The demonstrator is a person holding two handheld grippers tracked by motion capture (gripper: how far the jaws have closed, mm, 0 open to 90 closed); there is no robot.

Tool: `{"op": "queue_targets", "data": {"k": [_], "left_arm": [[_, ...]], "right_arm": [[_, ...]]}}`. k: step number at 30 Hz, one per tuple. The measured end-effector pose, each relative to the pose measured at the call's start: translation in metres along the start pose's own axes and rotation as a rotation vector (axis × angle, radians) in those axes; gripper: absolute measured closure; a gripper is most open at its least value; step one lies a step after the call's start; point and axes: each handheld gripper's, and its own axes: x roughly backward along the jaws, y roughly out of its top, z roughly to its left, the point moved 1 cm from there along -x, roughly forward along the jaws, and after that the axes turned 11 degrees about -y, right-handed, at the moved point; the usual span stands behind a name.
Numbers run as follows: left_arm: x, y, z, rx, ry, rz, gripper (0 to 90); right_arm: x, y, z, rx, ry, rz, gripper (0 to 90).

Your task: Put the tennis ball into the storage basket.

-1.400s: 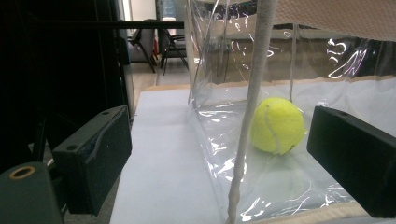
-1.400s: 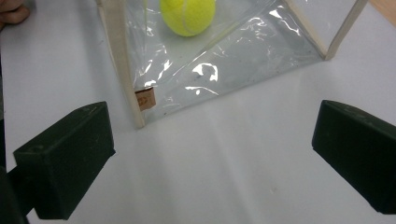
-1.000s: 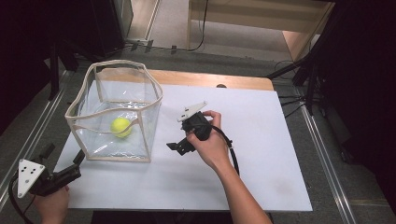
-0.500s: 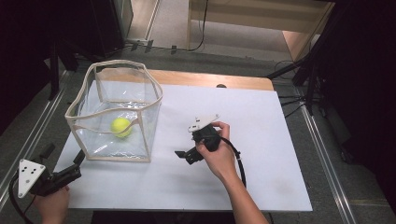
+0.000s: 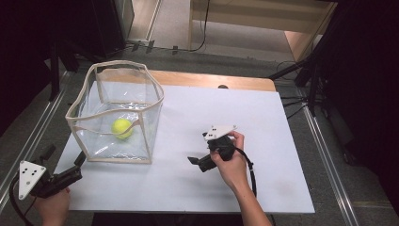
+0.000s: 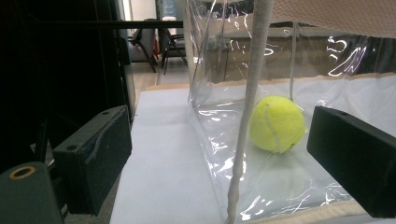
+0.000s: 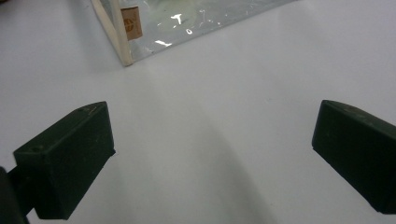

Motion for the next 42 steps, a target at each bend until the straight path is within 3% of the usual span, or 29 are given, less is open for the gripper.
{"op": "queue_targets", "data": {"k": [15, 42], "left_arm": [[0.000, 0.000, 0.000, -0.002, 0.000, 0.001, 6.9], [0.000, 0.000, -0.001, -0.010, 0.003, 0.005, 6.9]], "right_arm": [[0.022, -0.035, -0.010, -0.058, -0.042, -0.022, 0.0], [0.066, -0.098, -0.034, -0.174, -0.159, -0.049, 0.0]]}}
